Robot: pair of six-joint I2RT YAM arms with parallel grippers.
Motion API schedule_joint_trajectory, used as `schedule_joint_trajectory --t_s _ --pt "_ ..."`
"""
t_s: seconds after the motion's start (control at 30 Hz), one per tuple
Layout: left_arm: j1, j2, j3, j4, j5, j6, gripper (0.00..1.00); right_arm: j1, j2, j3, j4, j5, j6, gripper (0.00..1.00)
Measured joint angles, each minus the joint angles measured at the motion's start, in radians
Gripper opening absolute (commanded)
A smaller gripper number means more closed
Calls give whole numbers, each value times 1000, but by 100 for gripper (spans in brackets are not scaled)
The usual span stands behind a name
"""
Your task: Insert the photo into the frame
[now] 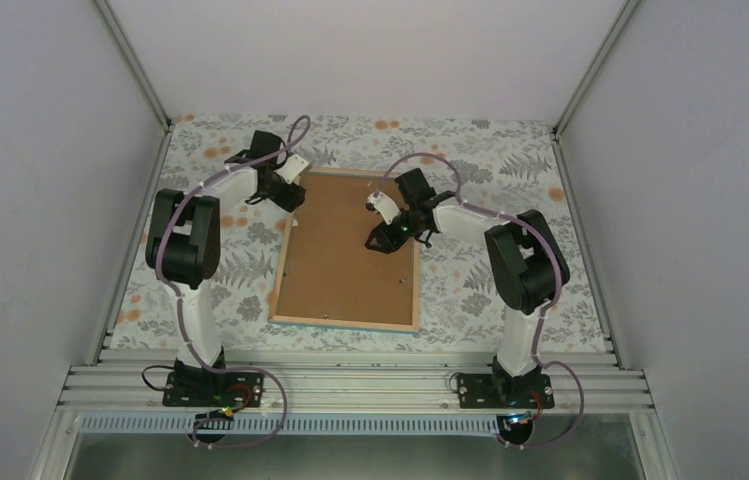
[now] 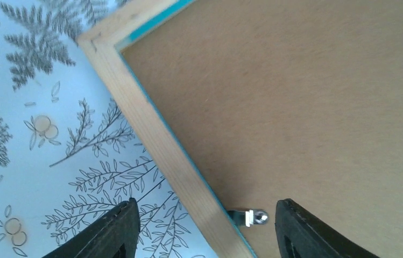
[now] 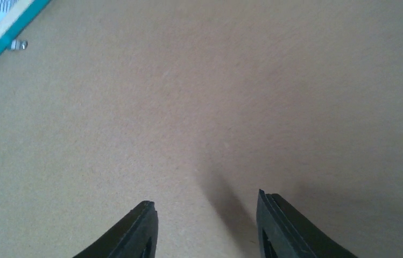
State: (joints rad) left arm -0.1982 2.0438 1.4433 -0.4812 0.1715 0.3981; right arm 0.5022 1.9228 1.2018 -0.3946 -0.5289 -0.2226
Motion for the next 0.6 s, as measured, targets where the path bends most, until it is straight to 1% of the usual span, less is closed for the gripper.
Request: schedule_joint_trajectory --t_s 0.13,0.17,0.23,0.27,0.37,0.43,0.5,0.6 --pt "-1 -56 -2 -10 40 -2 66 -21 -47 45 -33 43 -22 56" --pt "-2 -71 -2 -10 47 -2 66 -27 -62 58 -38 53 -27 60" --pt "0 -91 -9 -3 53 -5 67 -49 -93 84 -42 71 -39 72" --pt "0 -99 -18 0 56 -6 67 -64 -106 97 -44 76 -43 74" --pt "3 -108 -53 5 60 -14 66 -121 -129 124 -50 101 -60 75" --pt "6 -108 -77 4 63 -18 66 -164 -132 132 -56 121 -70 74" --pt "6 -108 -92 5 66 -21 66 -196 -132 132 -69 135 -85 72" --pt "7 -108 -103 5 65 -21 66 -230 -127 133 -97 179 -120 73"
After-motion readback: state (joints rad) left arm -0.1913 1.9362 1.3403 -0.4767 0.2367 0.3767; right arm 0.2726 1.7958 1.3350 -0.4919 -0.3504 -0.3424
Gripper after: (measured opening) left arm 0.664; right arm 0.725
